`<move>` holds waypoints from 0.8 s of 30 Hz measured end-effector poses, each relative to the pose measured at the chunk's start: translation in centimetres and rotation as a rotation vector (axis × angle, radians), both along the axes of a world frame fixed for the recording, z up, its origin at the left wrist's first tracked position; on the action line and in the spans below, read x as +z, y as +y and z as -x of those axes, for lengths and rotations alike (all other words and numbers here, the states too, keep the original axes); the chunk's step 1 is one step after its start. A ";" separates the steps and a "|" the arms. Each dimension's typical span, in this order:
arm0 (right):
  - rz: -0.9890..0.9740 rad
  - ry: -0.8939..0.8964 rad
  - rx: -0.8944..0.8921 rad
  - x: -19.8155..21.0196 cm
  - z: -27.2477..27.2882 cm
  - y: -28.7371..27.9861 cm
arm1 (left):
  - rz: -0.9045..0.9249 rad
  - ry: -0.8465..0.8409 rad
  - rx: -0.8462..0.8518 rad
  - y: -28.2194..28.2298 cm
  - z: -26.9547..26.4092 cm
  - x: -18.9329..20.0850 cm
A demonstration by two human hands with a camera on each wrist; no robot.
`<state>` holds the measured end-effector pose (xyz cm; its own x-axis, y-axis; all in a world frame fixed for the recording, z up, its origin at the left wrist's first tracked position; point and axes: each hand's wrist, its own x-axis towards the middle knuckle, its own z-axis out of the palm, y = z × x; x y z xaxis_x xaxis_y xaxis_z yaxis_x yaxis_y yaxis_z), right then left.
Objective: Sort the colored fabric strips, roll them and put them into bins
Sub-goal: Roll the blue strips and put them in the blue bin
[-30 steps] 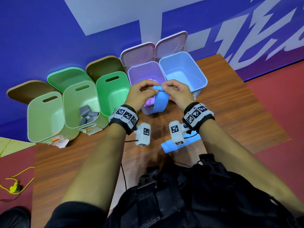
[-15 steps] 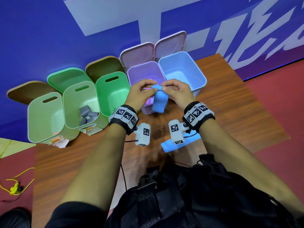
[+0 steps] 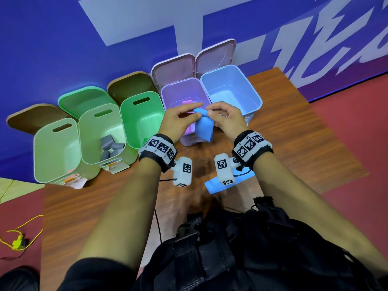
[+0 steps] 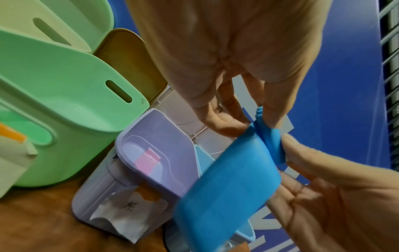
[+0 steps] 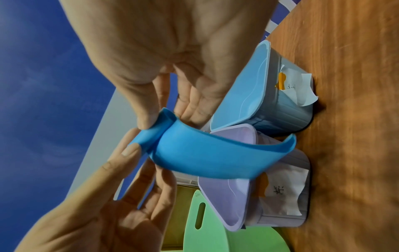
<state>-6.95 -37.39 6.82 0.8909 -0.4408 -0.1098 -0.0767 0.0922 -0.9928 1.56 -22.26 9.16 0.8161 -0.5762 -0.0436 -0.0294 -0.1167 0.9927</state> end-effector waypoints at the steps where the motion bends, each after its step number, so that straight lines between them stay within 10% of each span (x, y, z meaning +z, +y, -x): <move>1: -0.002 0.006 -0.004 0.1 0.0 -0.1 | 0.004 0.004 -0.012 0.0 0.0 0.0; 24: -0.029 0.036 -0.038 0.2 -0.6 -0.4 | -0.019 0.054 0.011 -0.2 -0.1 0.2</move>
<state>-6.38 -37.79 6.99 0.8687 -0.4706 -0.1548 -0.1082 0.1247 -0.9863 1.62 -22.47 9.35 0.8187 -0.5657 -0.0983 0.0255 -0.1352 0.9905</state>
